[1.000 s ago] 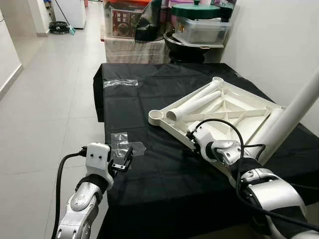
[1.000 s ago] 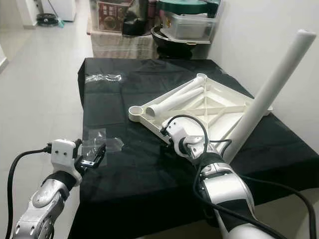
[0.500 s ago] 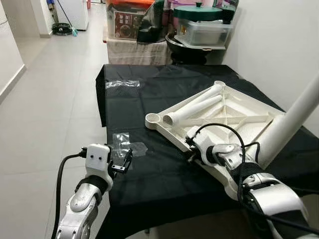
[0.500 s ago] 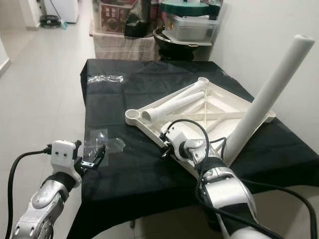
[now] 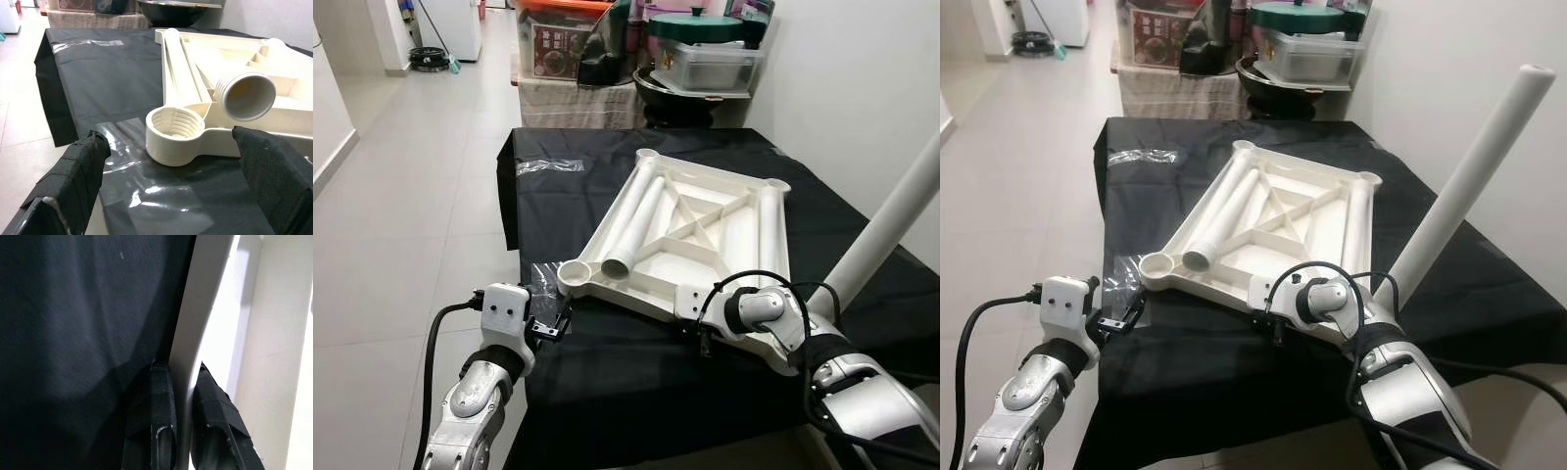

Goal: Building children table

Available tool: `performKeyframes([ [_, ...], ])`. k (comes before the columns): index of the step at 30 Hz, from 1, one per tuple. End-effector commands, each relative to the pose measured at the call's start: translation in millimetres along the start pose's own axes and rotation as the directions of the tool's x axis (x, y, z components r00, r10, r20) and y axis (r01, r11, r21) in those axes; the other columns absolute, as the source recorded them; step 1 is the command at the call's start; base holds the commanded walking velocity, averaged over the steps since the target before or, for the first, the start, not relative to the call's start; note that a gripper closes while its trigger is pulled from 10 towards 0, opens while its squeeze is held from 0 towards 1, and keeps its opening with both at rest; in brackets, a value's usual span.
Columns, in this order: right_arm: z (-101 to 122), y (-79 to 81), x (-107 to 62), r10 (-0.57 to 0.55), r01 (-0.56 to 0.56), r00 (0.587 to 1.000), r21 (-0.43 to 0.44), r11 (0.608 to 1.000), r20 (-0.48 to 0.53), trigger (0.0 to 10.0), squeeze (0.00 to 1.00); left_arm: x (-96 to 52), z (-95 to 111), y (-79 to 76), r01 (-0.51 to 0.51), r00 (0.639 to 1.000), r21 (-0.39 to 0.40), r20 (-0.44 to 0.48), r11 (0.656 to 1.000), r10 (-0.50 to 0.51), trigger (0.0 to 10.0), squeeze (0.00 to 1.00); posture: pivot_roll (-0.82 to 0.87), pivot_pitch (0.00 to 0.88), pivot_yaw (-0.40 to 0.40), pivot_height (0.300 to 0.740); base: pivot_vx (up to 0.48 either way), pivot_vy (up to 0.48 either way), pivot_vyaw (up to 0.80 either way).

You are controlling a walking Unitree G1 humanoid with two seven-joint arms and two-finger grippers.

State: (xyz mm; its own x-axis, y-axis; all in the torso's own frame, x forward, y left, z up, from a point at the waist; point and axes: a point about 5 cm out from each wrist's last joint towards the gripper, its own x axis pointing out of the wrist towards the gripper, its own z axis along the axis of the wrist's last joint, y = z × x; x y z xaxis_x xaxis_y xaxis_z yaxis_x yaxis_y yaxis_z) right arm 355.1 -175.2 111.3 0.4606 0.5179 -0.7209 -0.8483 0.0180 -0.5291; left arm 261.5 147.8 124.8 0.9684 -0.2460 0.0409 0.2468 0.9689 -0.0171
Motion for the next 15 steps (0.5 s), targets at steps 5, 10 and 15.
performKeyframes([
  [5,-13,9.8,-0.9,0.054,-0.083,0.987,-0.196,0.977,-0.151,0.0,0.0,0.3,-4,-1.4,0.008,1.0,0.0,-0.027,1.0,-0.008,10.0,0.0,0.13,0.0,-0.121,0.74,0.0,0.0,0.0],
  [10,-28,2.3,-16.9,-0.014,-0.063,0.971,-0.314,0.948,-0.238,0.0,0.0,0.3,-5,-1.7,0.007,1.0,-0.002,-0.028,1.0,-0.007,10.0,0.0,0.13,0.0,-0.119,0.74,0.0,0.0,0.0],
  [15,-40,5.8,-28.0,-0.009,-0.086,0.963,-0.341,0.936,-0.268,0.0,0.0,0.4,-5,-1.9,0.008,1.0,-0.003,-0.029,1.0,-0.009,10.0,0.0,0.13,0.0,-0.118,0.74,0.0,0.0,0.0],
])
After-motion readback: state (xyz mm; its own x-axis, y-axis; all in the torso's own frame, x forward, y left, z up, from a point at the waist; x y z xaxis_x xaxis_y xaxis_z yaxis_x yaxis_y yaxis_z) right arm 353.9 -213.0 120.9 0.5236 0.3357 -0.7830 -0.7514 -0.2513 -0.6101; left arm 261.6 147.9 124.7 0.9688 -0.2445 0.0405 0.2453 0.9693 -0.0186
